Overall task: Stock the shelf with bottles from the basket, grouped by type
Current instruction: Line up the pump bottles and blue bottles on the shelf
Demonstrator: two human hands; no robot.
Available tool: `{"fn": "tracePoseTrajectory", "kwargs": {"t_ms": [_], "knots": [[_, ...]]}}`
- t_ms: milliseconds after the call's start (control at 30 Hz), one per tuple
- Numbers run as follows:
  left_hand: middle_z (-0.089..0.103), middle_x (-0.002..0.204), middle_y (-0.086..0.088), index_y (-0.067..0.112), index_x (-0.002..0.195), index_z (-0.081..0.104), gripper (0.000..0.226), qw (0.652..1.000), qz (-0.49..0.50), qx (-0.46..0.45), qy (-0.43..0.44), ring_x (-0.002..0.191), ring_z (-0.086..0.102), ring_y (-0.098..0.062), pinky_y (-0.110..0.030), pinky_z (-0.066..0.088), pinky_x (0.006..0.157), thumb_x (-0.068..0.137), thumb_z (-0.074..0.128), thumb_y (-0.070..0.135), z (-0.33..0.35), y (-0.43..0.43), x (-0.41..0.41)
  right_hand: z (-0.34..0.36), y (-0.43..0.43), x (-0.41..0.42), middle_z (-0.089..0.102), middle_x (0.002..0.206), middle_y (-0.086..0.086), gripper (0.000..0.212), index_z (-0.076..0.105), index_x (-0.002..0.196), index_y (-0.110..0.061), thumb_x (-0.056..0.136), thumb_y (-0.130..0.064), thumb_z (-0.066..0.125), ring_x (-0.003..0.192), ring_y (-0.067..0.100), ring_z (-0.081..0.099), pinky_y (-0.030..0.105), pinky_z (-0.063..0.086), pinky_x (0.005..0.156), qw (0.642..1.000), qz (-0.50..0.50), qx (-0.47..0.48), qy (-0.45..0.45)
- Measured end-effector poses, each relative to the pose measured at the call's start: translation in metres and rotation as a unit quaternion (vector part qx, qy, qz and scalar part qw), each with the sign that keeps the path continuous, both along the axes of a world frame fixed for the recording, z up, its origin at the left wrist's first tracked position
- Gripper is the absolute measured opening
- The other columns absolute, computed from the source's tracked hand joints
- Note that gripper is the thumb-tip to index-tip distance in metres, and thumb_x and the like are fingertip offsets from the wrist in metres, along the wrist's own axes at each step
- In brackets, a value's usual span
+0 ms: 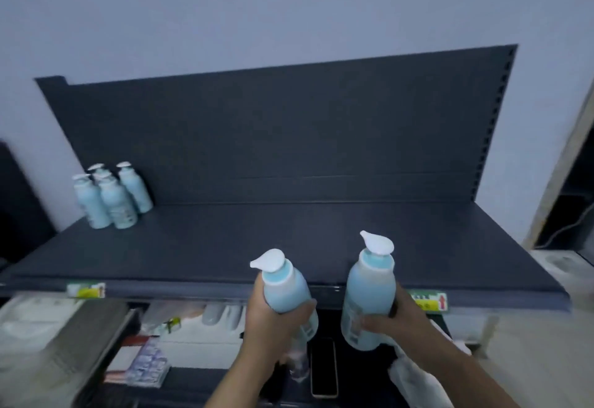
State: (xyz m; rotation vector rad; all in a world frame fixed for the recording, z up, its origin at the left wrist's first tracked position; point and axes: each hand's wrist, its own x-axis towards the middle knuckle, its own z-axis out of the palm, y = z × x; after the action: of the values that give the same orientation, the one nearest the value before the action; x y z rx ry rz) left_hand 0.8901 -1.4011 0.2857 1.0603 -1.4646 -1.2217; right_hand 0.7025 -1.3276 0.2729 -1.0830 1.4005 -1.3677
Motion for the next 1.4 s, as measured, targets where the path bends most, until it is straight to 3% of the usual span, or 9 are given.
{"fn": "tracePoseTrajectory", "kwargs": {"t_ms": [100, 200, 400, 567, 700, 933, 1033, 1267, 1400], "knots": [[0.062, 0.084, -0.006, 0.01, 0.093, 0.054, 0.043, 0.998, 0.04, -0.003, 0.038, 0.073, 0.059, -0.011, -0.014, 0.049, 0.061, 0.061, 0.077, -0.009, 0.017, -0.023, 0.047, 0.013, -0.038, 0.045, 0.074, 0.081, -0.011, 0.072, 0.058, 0.103, -0.018, 0.034, -0.023, 0.079, 0.073, 0.0, 0.067, 0.017, 0.052, 0.061, 0.999, 0.04, -0.023, -0.003], [0.066, 0.089, -0.004, 0.018, 0.1, 0.056, 0.057, 0.997, 0.066, -0.011, 0.044, 0.077, 0.061, -0.014, -0.02, 0.05, 0.065, 0.048, 0.077, 0.01, 0.025, -0.05, 0.105, 0.017, -0.079, 0.095, 0.074, 0.082, -0.01, 0.062, 0.059, 0.104, -0.015, 0.045, -0.007, 0.076, 0.074, 0.001, 0.067, 0.017, 0.052, 0.063, 0.997, 0.07, -0.036, 0.016], [0.065, 0.088, 0.001, 0.025, 0.093, 0.054, 0.051, 0.992, 0.121, -0.043, 0.018, 0.077, 0.06, -0.011, -0.015, 0.049, 0.063, 0.046, 0.074, 0.02, 0.041, -0.112, 0.22, 0.019, -0.157, 0.197, 0.073, 0.093, 0.002, 0.061, 0.059, 0.112, -0.013, 0.058, 0.009, 0.077, 0.084, 0.012, 0.068, 0.027, 0.055, 0.071, 0.992, 0.109, -0.036, 0.044], [0.064, 0.095, -0.004, 0.025, 0.096, 0.052, 0.052, 0.987, 0.155, -0.039, 0.0, 0.083, 0.06, -0.014, -0.021, 0.049, 0.068, 0.048, 0.074, 0.022, 0.042, -0.155, 0.284, 0.028, -0.208, 0.267, 0.072, 0.091, 0.004, 0.058, 0.06, 0.107, -0.016, 0.051, -0.007, 0.073, 0.084, 0.016, 0.068, 0.029, 0.057, 0.072, 0.99, 0.134, -0.029, 0.022], [0.063, 0.094, -0.002, 0.026, 0.096, 0.052, 0.051, 0.983, 0.178, -0.044, -0.018, 0.083, 0.06, -0.015, -0.02, 0.046, 0.065, 0.055, 0.08, 0.014, 0.039, -0.193, 0.321, 0.031, -0.256, 0.31, 0.07, 0.099, 0.008, 0.057, 0.057, 0.112, -0.015, 0.061, 0.001, 0.075, 0.093, 0.025, 0.065, 0.04, 0.053, 0.084, 0.987, 0.16, -0.024, 0.016], [0.064, 0.092, -0.003, 0.023, 0.097, 0.053, 0.053, 0.972, 0.231, -0.028, -0.023, 0.083, 0.061, -0.018, -0.025, 0.049, 0.069, 0.054, 0.082, 0.014, 0.025, -0.258, 0.358, 0.025, -0.332, 0.358, 0.069, 0.098, 0.004, 0.064, 0.055, 0.112, -0.022, 0.052, -0.012, 0.073, 0.09, 0.019, 0.065, 0.033, 0.052, 0.079, 0.982, 0.191, -0.009, -0.003], [0.062, 0.091, 0.0, 0.018, 0.101, 0.052, 0.05, 0.97, 0.241, -0.017, -0.025, 0.081, 0.059, -0.013, -0.022, 0.047, 0.067, 0.063, 0.081, 0.001, 0.019, -0.286, 0.373, 0.02, -0.362, 0.375, 0.069, 0.097, -0.001, 0.062, 0.055, 0.113, -0.023, 0.058, -0.006, 0.077, 0.087, 0.014, 0.064, 0.025, 0.049, 0.071, 0.981, 0.193, -0.005, 0.001], [0.061, 0.093, -0.002, 0.016, 0.106, 0.049, 0.051, 0.976, 0.216, 0.015, -0.033, 0.08, 0.057, -0.012, -0.023, 0.042, 0.065, 0.067, 0.078, 0.001, 0.007, -0.355, 0.4, 0.001, -0.422, 0.422, 0.062, 0.104, -0.009, 0.062, 0.049, 0.116, -0.029, 0.068, 0.001, 0.077, 0.092, 0.006, 0.059, 0.017, 0.046, 0.067, 0.988, 0.151, 0.02, 0.004], [0.061, 0.091, 0.003, 0.014, 0.107, 0.05, 0.05, 0.985, 0.168, 0.008, -0.044, 0.077, 0.056, -0.005, -0.009, 0.043, 0.054, 0.067, 0.075, -0.005, -0.007, -0.393, 0.422, -0.01, -0.446, 0.449, 0.061, 0.101, -0.011, 0.064, 0.049, 0.117, -0.027, 0.067, 0.001, 0.078, 0.088, 0.002, 0.058, 0.013, 0.046, 0.061, 0.993, 0.112, 0.036, -0.002]]}}
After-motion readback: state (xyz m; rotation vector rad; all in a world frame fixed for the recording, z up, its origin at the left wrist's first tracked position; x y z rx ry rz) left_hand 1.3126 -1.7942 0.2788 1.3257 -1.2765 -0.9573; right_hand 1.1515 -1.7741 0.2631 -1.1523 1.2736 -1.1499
